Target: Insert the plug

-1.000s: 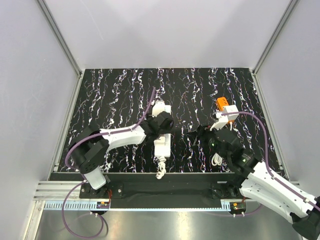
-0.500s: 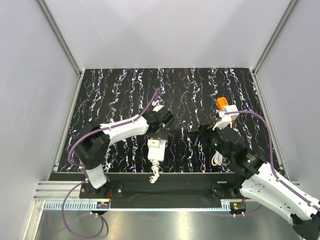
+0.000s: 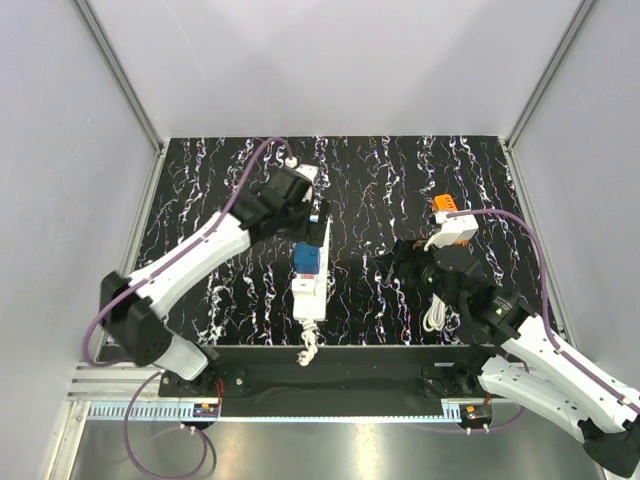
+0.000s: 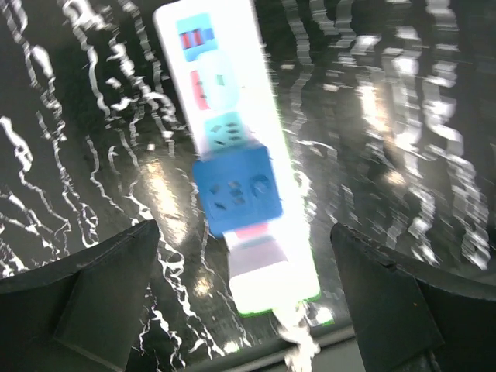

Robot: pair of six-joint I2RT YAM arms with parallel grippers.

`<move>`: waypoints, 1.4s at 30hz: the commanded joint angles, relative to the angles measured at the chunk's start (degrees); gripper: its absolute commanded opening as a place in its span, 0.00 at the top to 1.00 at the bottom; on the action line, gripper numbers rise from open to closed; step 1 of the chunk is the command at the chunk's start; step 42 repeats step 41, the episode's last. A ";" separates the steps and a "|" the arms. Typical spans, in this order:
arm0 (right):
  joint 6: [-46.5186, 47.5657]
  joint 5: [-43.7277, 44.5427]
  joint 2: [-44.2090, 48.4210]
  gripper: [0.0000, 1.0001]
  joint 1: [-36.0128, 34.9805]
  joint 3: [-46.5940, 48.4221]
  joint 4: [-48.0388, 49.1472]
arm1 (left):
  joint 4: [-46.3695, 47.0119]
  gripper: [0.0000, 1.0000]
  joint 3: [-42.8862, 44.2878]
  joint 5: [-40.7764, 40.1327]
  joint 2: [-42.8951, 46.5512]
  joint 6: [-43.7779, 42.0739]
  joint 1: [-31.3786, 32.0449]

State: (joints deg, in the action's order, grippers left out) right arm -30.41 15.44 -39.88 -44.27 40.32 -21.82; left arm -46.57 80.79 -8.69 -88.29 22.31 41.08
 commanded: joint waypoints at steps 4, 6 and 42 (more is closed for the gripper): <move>0.01 -10.66 0.85 0.00 -0.29 5.64 -2.25 | 10.86 0.01 -8.16 19.04 18.98 -5.87 -1.18; -1.92 -12.71 1.81 0.00 -0.29 6.88 -4.88 | 18.56 0.01 -12.92 24.56 24.19 -4.56 -2.57; -9.23 -8.59 5.16 0.00 -0.29 14.88 -13.16 | 22.31 0.01 -29.47 26.62 51.20 -0.86 -12.16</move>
